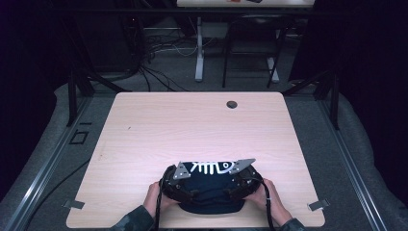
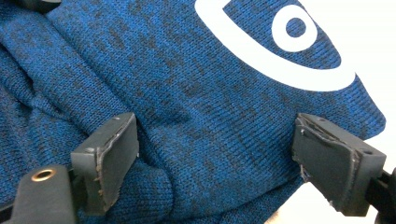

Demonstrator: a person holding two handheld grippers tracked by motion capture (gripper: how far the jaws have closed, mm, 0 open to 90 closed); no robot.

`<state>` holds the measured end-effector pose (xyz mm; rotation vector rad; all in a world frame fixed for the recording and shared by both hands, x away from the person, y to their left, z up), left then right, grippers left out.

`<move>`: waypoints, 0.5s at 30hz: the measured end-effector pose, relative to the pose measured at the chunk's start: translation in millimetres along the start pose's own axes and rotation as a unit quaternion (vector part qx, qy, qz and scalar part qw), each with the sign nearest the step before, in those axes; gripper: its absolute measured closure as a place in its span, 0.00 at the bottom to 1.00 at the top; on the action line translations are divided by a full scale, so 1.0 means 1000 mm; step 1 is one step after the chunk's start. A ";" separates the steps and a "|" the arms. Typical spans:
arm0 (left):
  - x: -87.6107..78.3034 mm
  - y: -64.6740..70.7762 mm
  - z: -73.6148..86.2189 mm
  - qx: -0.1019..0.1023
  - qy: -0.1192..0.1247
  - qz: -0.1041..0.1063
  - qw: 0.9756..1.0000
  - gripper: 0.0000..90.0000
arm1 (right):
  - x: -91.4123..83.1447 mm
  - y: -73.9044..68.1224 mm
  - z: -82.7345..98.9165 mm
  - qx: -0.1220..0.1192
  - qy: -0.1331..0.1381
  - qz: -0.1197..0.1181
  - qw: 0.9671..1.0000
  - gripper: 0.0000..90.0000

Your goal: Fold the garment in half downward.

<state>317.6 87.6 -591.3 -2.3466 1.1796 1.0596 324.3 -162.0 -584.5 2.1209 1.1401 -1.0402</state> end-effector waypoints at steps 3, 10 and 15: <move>-0.001 0.001 0.000 0.002 0.002 -0.002 1.000 0.17 | -0.001 -0.001 0.001 0.003 0.004 0.002 1.000 0.17; -0.003 -0.001 -0.003 0.002 0.001 -0.004 1.000 0.12 | -0.004 0.002 0.001 0.017 0.008 -0.002 1.000 0.08; -0.011 -0.003 -0.006 -0.008 0.012 -0.004 1.000 0.04 | -0.013 0.001 -0.001 0.016 0.016 0.004 1.000 0.06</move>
Point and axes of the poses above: each handheld gripper's, and its own axes: x roughly forward along the jaws, z roughly out of its underside, y roughly to its right, the point moved 2 cm from there along x, roughly forward along the jaws, and after that the axes turned 5 degrees about -x, right-handed, at the moved point
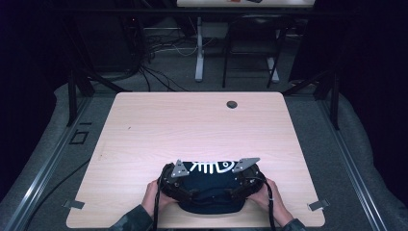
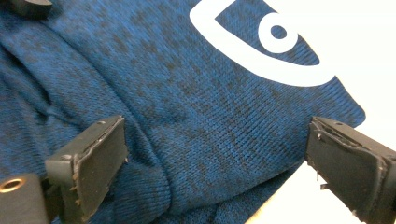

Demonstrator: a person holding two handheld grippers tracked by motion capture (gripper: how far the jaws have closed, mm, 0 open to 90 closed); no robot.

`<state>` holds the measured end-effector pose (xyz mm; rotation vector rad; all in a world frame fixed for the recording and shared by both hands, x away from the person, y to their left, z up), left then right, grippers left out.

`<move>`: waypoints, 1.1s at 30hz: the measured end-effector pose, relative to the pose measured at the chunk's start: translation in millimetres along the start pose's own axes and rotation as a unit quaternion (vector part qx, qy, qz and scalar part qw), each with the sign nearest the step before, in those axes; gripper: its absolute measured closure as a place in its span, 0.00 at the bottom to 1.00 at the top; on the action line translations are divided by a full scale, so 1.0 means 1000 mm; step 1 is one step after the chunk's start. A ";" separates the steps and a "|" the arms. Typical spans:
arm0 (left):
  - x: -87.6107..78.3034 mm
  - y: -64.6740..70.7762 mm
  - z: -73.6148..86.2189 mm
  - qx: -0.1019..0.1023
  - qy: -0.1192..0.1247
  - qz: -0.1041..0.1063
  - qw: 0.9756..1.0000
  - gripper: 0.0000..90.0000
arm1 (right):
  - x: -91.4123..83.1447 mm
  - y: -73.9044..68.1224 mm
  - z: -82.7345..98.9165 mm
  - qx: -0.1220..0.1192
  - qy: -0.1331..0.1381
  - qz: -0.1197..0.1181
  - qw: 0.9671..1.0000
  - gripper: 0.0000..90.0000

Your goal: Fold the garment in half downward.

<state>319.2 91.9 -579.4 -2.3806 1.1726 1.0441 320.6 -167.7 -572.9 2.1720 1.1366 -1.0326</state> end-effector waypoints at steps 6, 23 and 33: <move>-0.009 -0.003 -0.004 -0.002 0.009 -0.005 1.000 0.03 | -0.014 0.001 -0.004 0.002 0.019 0.007 1.000 0.06; -0.052 -0.029 -0.006 -0.022 0.043 -0.055 0.997 0.00 | -0.071 0.015 0.007 0.028 0.063 0.064 0.996 0.06; -0.071 -0.050 0.005 -0.052 0.051 -0.080 0.994 0.00 | -0.093 0.030 0.028 0.058 0.071 0.099 0.991 0.07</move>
Point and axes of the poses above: each handheld gripper's, and its own axes: x roughly forward along the jaws, z roughly out of its underside, y roughly to its right, the point moved 2 cm from there along x, roughly forward along the jaws, and after that the axes turned 5 degrees about -x, right-handed, at the moved point
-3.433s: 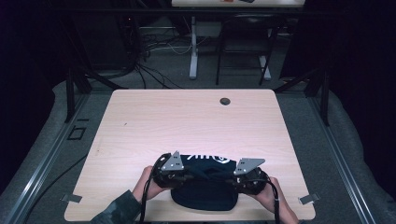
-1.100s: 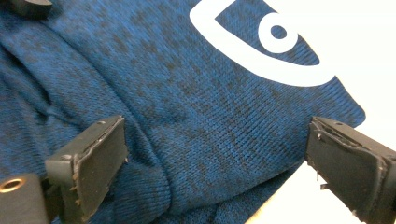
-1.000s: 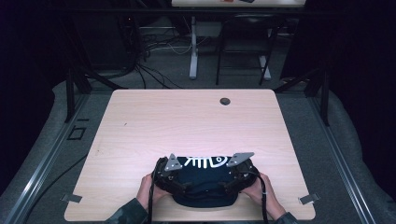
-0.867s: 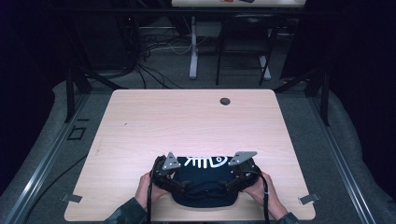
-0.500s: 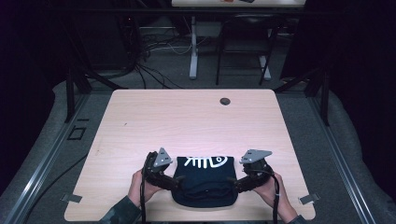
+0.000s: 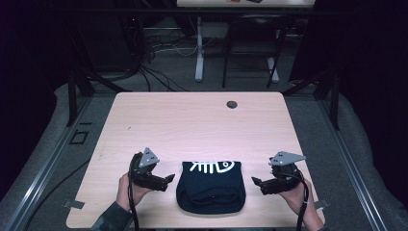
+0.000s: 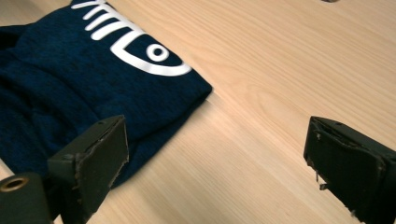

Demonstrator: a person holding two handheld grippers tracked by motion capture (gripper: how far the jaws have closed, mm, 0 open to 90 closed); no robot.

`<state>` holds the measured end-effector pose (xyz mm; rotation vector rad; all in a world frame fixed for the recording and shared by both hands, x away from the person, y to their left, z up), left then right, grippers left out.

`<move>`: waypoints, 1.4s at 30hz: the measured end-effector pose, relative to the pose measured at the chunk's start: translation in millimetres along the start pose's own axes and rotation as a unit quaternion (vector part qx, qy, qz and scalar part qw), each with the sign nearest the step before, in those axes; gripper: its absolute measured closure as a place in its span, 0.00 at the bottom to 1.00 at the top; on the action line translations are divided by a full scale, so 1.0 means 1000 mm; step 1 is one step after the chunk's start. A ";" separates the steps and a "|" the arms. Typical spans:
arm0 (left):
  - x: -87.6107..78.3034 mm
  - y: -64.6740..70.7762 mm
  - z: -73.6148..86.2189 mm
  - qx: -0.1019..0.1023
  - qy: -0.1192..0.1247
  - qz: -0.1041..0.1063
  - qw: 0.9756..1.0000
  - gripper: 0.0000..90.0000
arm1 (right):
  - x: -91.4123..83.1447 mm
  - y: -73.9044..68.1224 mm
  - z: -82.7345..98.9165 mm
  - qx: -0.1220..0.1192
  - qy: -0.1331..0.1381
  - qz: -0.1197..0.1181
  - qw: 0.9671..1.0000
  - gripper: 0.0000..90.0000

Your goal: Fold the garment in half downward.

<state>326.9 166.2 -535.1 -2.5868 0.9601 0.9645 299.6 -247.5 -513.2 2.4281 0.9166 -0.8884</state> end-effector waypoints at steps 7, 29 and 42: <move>-0.005 -0.015 0.007 -0.020 0.001 -0.015 1.000 0.00 | -0.012 0.015 0.016 0.020 -0.006 0.026 0.999 0.08; 0.012 -0.061 0.054 -0.090 -0.047 -0.045 0.994 0.00 | 0.009 0.055 0.087 0.115 -0.059 0.053 0.990 0.07; 0.017 -0.074 0.065 -0.123 -0.050 -0.039 0.990 0.00 | 0.023 0.057 0.103 0.124 -0.073 0.051 0.988 0.05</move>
Point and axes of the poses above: each handheld gripper's, and its own axes: x roughly forward along the jaws, z roughly out of its underside, y roughly to its right, the point moved 2 cm from there along x, roughly forward along the jaws, and after that the axes turned 5 degrees about -x, right-handed, at the moved point
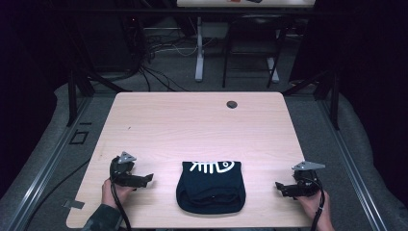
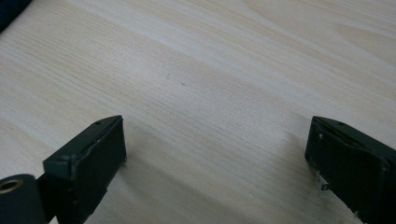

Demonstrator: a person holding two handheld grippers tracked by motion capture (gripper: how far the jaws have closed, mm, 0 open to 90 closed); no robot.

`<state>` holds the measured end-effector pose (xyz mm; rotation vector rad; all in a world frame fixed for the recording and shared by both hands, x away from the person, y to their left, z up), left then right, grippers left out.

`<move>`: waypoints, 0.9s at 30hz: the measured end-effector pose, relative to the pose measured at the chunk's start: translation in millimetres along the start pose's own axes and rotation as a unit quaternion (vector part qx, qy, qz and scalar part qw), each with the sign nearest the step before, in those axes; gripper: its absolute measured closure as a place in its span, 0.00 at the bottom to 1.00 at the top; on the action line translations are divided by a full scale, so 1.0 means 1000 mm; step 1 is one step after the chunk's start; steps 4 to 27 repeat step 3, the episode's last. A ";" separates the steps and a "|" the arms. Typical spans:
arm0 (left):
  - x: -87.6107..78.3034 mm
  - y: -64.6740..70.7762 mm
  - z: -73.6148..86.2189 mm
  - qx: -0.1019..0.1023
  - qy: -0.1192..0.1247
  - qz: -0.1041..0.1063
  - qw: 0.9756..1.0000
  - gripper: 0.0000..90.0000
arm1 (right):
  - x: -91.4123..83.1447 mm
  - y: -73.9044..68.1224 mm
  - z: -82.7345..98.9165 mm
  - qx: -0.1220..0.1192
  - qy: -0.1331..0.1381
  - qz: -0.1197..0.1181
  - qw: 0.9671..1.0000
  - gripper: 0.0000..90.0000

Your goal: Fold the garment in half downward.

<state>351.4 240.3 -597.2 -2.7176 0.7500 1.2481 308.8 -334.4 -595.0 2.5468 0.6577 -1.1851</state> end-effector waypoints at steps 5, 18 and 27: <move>0.001 -0.002 0.001 -0.003 -0.003 0.000 1.000 0.00 | 0.003 0.000 0.003 -0.001 0.017 0.008 1.000 0.01; 0.001 -0.002 0.001 -0.003 -0.003 0.000 1.000 0.00 | 0.003 0.000 0.003 -0.001 0.017 0.008 1.000 0.01; 0.001 -0.002 0.001 -0.003 -0.003 0.000 1.000 0.00 | 0.003 0.000 0.003 -0.001 0.017 0.008 1.000 0.01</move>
Point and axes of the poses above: each handheld gripper's, and its own axes: x roughly forward along the jaws, z roughly out of its underside, y roughly to its right, the point moved 2 cm from there along x, roughly forward along the jaws, and after that the axes turned 5 degrees about -x, right-handed, at the moved point
